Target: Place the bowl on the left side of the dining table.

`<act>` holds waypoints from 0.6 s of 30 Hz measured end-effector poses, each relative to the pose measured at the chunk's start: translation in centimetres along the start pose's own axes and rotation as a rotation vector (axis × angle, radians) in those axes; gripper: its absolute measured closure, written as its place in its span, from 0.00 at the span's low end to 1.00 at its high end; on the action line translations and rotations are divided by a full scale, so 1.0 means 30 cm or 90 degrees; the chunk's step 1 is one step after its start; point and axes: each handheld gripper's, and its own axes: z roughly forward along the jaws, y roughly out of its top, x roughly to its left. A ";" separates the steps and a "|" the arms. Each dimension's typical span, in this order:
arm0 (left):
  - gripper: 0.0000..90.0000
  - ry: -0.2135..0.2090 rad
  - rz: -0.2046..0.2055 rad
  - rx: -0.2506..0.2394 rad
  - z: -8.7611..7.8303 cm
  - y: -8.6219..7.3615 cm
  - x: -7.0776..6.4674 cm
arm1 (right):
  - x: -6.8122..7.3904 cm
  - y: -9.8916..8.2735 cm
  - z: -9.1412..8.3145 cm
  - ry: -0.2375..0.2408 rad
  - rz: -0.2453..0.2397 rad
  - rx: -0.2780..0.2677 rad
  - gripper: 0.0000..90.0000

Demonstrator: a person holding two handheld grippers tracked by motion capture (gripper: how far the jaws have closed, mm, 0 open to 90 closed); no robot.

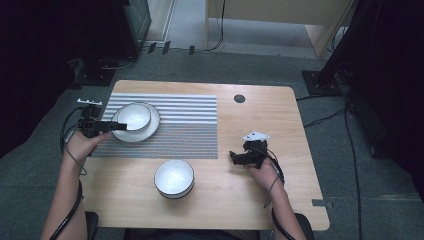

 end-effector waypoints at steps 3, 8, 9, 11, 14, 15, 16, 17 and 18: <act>0.43 0.000 0.006 0.006 0.005 -0.011 -0.010 | 0.000 0.000 0.000 0.000 0.000 0.000 0.05; 0.43 -0.006 0.008 0.011 0.005 -0.028 -0.023 | 0.000 0.000 0.000 0.000 0.000 0.000 0.05; 0.43 -0.008 0.008 0.012 0.005 -0.032 -0.026 | 0.000 0.000 0.000 0.000 0.000 0.000 0.05; 0.43 -0.010 0.010 0.013 0.006 -0.039 -0.032 | 0.000 0.000 0.000 0.000 0.000 0.000 0.05; 0.43 -0.013 0.018 0.018 0.009 -0.048 -0.045 | 0.000 0.000 0.000 0.000 0.000 0.000 0.05; 0.43 -0.014 0.020 0.021 0.010 -0.051 -0.049 | 0.000 0.000 0.000 0.000 0.000 0.000 0.05; 0.43 -0.014 0.022 0.022 0.012 -0.054 -0.054 | 0.000 0.000 0.000 0.000 0.000 0.000 0.05; 0.43 -0.017 0.025 0.025 0.014 -0.057 -0.059 | 0.000 0.000 0.000 0.000 0.000 0.000 0.05; 0.43 -0.017 0.027 0.027 0.016 -0.059 -0.063 | 0.000 0.000 0.000 0.000 0.000 0.000 0.05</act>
